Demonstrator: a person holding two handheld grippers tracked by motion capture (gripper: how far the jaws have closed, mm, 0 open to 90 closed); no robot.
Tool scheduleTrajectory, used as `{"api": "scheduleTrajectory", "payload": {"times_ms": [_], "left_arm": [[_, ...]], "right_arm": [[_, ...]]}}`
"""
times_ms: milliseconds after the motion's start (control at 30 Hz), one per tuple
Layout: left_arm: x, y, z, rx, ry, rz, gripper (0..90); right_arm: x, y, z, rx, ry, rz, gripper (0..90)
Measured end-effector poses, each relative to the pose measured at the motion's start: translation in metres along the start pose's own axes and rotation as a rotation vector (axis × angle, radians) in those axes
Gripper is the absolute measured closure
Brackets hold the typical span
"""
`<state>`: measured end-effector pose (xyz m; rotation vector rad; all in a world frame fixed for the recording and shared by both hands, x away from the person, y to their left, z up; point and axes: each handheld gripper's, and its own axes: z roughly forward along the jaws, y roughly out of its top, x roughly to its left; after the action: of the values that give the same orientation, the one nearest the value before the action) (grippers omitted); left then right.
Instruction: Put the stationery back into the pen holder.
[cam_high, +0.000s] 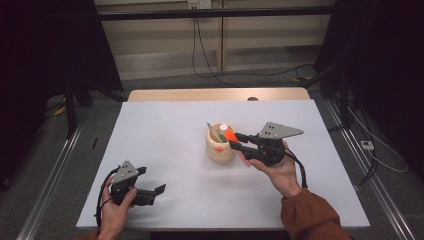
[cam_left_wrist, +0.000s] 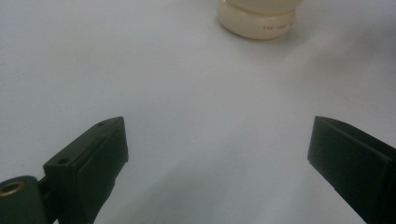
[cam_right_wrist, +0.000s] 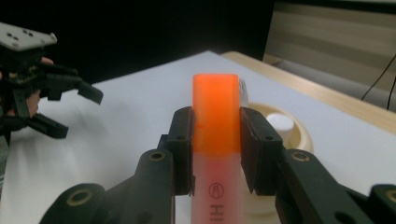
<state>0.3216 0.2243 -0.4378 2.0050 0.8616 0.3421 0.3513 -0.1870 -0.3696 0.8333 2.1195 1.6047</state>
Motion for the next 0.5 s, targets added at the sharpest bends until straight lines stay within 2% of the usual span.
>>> {"api": "scheduleTrajectory", "payload": {"times_ms": [200, 367, 500], "left_arm": [[0.000, 0.000, 0.000, -0.004, 0.003, 0.000, 4.9], [0.000, 0.000, 0.000, -0.005, 0.003, 0.000, 4.8], [0.000, 0.000, 0.000, -0.006, 0.002, -0.002, 4.8]], "right_arm": [[-0.002, 0.009, 0.006, -0.027, -0.007, -0.002, 67.7], [-0.005, 0.017, 0.015, -0.018, -0.026, 0.007, 67.7], [-0.006, 0.023, 0.022, -0.042, -0.031, 0.012, 67.7]]}}
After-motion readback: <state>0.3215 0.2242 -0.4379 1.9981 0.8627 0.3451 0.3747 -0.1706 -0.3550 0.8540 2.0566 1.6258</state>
